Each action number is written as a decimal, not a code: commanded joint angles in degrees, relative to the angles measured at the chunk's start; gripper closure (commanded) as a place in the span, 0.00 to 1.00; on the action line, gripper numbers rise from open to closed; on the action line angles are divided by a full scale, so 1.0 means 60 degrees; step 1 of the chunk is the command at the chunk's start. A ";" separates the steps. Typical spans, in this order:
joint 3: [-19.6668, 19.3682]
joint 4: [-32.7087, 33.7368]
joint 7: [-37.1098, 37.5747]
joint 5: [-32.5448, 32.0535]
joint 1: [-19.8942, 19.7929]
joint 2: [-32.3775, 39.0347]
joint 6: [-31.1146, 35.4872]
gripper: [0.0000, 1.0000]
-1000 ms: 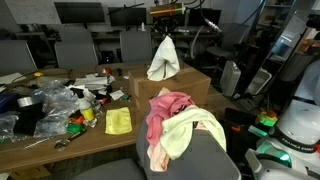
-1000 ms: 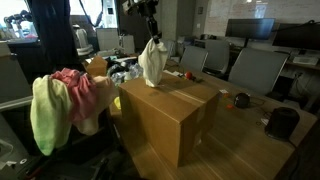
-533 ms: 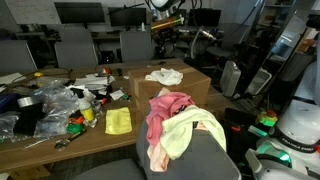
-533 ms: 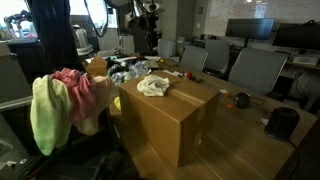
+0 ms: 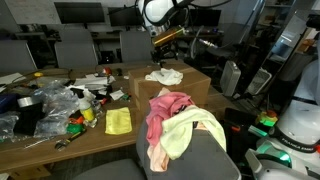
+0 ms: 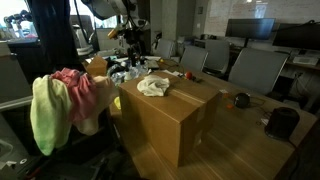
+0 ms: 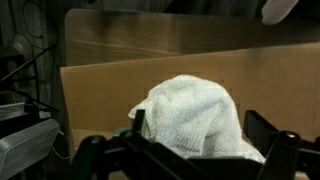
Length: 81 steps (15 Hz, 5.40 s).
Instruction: Pick the clothes on the back rest of the chair and put them on the box
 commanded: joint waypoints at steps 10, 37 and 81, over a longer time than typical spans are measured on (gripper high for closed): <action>0.1198 -0.2797 -0.4676 0.0589 0.0857 -0.2591 0.0250 0.00; 0.1939 -0.2870 -1.0820 0.4143 0.1071 -0.1617 -0.0288 0.00; -0.0979 -0.0982 -0.0162 0.2125 -0.0966 -0.1487 0.1262 0.97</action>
